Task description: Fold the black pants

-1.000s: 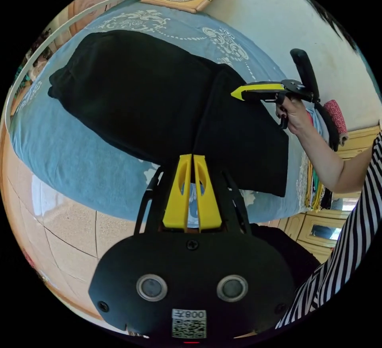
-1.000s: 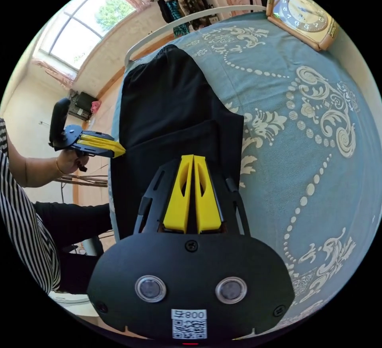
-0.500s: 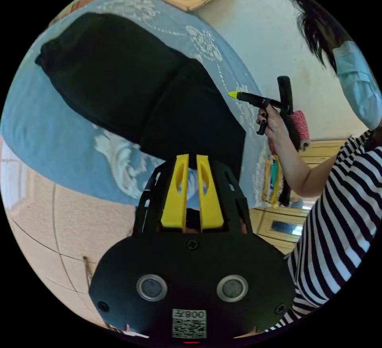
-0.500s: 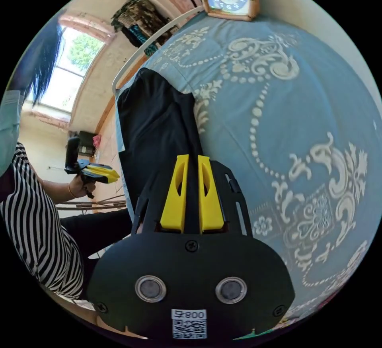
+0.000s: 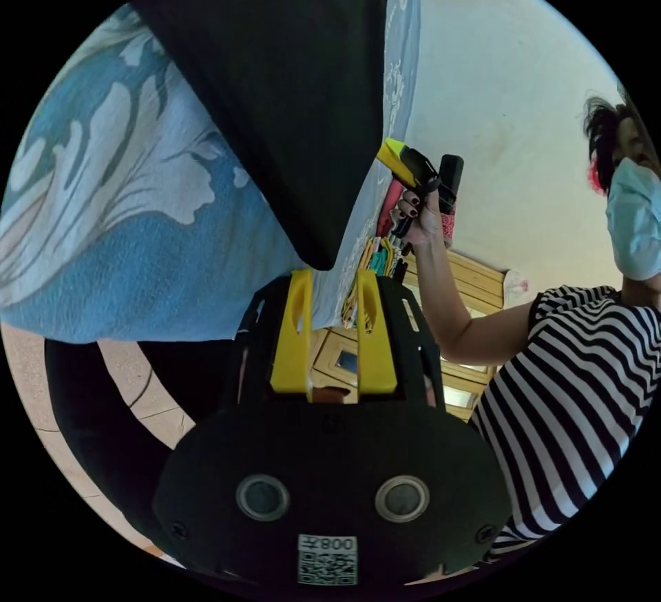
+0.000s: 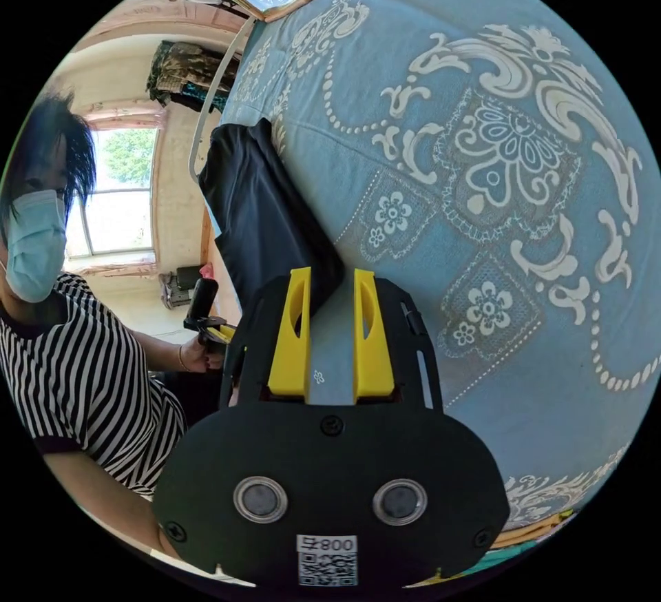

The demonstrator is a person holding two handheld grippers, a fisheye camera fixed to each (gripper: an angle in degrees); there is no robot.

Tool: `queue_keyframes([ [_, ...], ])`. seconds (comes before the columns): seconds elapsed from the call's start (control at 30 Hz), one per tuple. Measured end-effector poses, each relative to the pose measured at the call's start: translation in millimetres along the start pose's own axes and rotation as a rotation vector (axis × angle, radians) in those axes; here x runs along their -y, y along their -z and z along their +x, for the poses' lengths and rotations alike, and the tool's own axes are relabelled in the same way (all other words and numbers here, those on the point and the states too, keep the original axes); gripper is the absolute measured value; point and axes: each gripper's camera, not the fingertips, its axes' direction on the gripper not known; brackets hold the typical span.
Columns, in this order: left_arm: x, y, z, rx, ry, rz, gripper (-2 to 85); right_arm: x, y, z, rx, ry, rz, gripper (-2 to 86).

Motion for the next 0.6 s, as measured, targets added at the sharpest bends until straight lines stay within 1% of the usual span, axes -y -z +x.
queue_keyframes([
  [0.03,1.6,2.2,-0.1,-0.010,0.006,0.009,8.6,0.2,-0.2,5.5,0.039,-0.004,0.006,9.6],
  [0.17,5.5,8.4,3.9,-0.023,0.012,0.027,6.5,2.3,5.5,19.9,0.087,-0.018,0.025,8.4],
  [0.33,3.7,19.6,6.9,-0.052,0.067,0.078,3.3,10.3,4.4,40.8,0.163,-0.031,0.018,4.8],
  [0.47,-3.7,27.8,19.3,-0.068,0.060,0.054,2.9,6.6,12.1,55.8,0.236,-0.045,0.046,3.2],
  [0.53,-8.6,32.6,35.0,-0.056,0.027,0.026,2.8,0.1,19.7,65.6,0.293,-0.062,0.072,2.6],
  [0.6,-12.8,34.5,48.2,-0.045,0.002,-0.003,2.8,-5.8,25.3,72.3,0.306,-0.080,0.077,2.3],
])
